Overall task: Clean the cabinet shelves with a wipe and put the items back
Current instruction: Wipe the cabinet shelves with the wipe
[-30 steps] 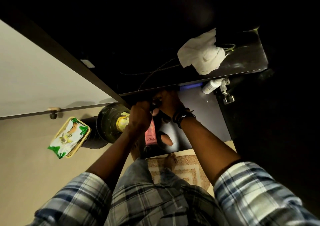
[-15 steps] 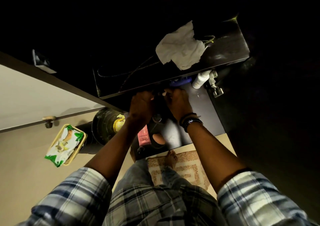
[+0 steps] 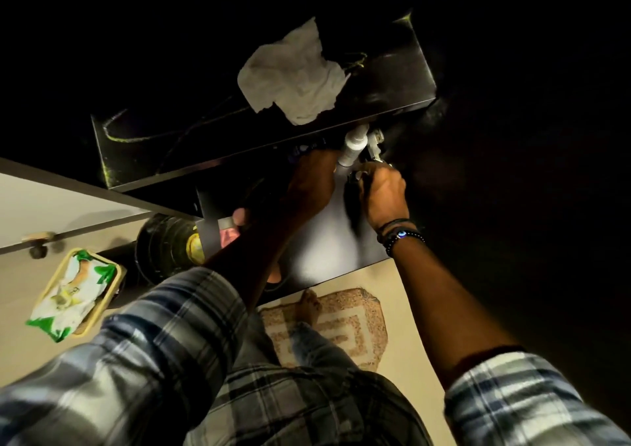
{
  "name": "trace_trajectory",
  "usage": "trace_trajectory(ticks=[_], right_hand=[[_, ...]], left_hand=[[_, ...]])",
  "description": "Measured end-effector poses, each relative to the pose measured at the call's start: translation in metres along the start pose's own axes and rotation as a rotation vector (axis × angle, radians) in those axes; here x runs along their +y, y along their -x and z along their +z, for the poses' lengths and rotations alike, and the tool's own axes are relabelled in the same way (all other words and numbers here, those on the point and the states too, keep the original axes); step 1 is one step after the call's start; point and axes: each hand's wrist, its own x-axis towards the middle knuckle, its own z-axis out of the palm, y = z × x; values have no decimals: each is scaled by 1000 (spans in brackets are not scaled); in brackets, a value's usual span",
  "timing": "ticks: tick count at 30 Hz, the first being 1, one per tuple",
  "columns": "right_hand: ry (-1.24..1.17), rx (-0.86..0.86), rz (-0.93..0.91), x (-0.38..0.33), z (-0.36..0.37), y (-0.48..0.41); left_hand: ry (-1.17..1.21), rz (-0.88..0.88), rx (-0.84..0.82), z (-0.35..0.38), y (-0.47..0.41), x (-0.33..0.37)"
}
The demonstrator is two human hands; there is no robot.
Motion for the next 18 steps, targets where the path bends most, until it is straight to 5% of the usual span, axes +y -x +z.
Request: trace_trajectory(ticks=[18], right_hand=[[-93,28,21,8,-3,14]], left_hand=[[-14,79,112,29,6,-12]])
